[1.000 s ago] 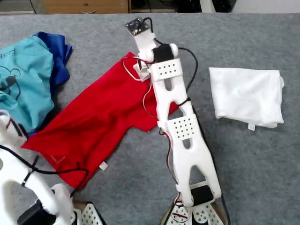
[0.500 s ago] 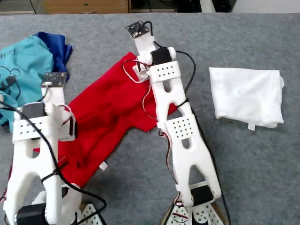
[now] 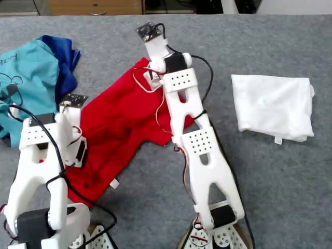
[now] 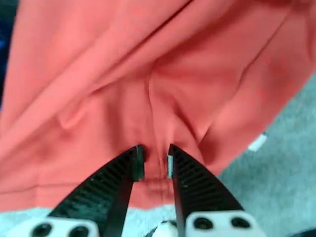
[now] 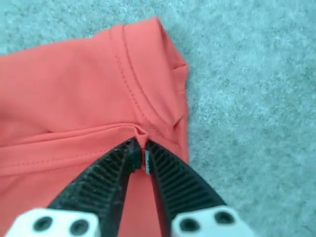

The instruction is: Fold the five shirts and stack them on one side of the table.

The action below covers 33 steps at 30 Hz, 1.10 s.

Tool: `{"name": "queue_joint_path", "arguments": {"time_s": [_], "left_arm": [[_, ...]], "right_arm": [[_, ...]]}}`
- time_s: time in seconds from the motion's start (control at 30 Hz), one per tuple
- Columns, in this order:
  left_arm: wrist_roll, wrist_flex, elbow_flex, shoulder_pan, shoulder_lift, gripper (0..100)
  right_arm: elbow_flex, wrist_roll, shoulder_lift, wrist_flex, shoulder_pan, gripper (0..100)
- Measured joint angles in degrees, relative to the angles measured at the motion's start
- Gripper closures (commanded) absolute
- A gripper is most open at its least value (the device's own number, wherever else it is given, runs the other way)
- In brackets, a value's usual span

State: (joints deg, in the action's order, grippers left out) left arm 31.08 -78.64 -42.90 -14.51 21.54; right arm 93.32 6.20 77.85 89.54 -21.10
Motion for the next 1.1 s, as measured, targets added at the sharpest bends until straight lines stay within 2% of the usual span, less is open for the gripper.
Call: {"name": "queue_joint_path", "arguments": {"time_s": [0.2, 0.3, 0.4, 1.1], "left_arm": [[4.8, -6.7, 3.4, -2.5, 0.0, 91], [6.4, -7.0, 3.6, -5.3, -0.5, 90], [6.8, -7.0, 3.6, -6.4, -0.5, 83], [6.5, -6.7, -1.1, -5.3, -0.8, 84]], "right_arm": [[0.0, 0.2, 0.6, 0.0, -0.4, 99.6], [0.0, 0.4, 0.6, 0.0, -0.4, 99.6], [0.0, 1.4, 0.6, 0.0, -0.4, 99.6], [0.0, 1.5, 0.6, 0.0, -0.4, 99.6]]}}
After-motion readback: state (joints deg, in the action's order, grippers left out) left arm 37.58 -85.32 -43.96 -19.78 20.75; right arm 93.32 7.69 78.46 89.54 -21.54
